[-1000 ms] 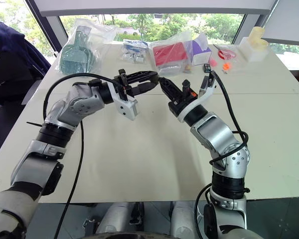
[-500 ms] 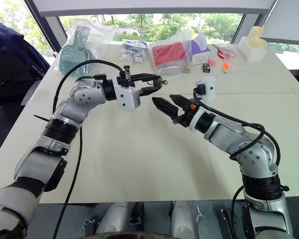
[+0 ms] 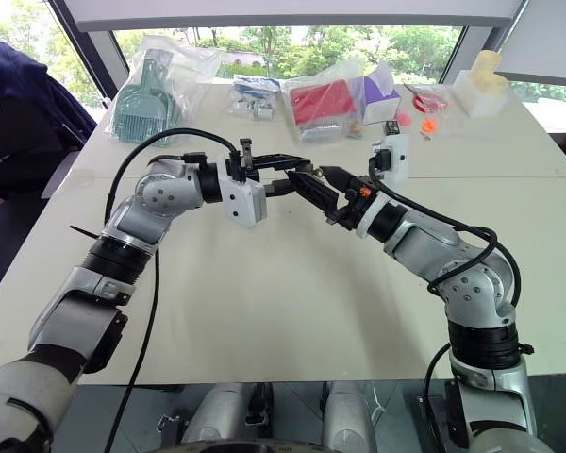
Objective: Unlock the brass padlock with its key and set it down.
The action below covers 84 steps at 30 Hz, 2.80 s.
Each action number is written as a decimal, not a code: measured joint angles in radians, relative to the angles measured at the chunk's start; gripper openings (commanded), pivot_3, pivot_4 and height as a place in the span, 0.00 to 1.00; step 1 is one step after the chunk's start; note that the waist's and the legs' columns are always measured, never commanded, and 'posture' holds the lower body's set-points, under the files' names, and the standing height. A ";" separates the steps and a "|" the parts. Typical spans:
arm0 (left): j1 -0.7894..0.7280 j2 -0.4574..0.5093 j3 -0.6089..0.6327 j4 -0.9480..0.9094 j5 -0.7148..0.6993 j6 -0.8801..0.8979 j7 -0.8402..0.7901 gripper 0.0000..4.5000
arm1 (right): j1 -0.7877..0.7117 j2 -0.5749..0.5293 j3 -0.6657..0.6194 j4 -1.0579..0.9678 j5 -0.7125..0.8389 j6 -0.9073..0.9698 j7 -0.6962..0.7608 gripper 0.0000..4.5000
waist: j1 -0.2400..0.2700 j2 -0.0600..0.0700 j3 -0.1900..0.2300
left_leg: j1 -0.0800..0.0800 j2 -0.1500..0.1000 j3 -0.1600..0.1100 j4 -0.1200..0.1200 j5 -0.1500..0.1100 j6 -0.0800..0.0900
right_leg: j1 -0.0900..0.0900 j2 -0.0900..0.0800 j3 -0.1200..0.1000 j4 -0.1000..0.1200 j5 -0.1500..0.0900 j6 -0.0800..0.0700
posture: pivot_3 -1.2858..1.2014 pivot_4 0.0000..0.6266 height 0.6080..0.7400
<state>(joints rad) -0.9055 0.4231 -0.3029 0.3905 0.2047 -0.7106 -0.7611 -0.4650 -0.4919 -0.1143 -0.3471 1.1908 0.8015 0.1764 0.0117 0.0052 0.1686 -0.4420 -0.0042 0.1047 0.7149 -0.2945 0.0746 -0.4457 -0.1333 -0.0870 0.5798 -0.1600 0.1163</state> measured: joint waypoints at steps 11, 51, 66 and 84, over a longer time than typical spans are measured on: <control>0.000 0.001 0.000 0.001 0.001 0.001 -0.002 0.16 | -0.004 0.011 -0.015 -0.001 -0.008 0.037 0.006 0.00 | 0.000 0.000 0.000 | 0.000 0.000 0.000 0.000 0.000 -0.001 | 0.000 0.000 0.000 0.000 0.000 0.000 | 0.52 0.24 0.96; -0.176 -0.098 0.092 0.341 -0.234 0.256 -0.174 0.99 | -0.009 0.040 -0.059 -0.025 -0.026 0.094 0.003 0.00 | -0.001 0.000 0.000 | 0.000 0.000 0.000 0.000 0.000 0.000 | 0.000 0.000 0.000 0.000 0.000 0.000 | 0.52 0.24 0.96; -0.193 -0.110 0.096 0.390 -0.213 0.212 -0.112 0.99 | 0.017 0.053 -0.056 -0.045 -0.007 0.106 -0.018 0.00 | 0.000 0.000 0.000 | 0.000 0.000 -0.001 0.000 0.000 0.000 | 0.000 0.000 0.000 0.000 0.000 0.000 | 0.52 0.24 0.96; 0.334 0.212 0.132 -0.453 -0.590 1.207 -0.436 0.99 | 0.025 -0.021 -0.101 0.354 0.097 0.375 -0.098 0.00 | -0.024 0.001 0.000 | 0.000 0.000 -0.001 -0.001 0.003 -0.006 | 0.000 0.000 0.000 0.000 -0.002 -0.004 | 0.52 0.24 0.96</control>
<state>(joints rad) -0.5716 0.6351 -0.1708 -0.0627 -0.3854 0.4963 -1.1969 -0.4397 -0.5130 -0.2156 0.0065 1.2882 1.1769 0.0784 -0.0119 0.0060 0.1690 -0.4419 -0.0042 0.1036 0.7141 -0.2912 0.0682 -0.4457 -0.1337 -0.0867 0.5795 -0.1622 0.1125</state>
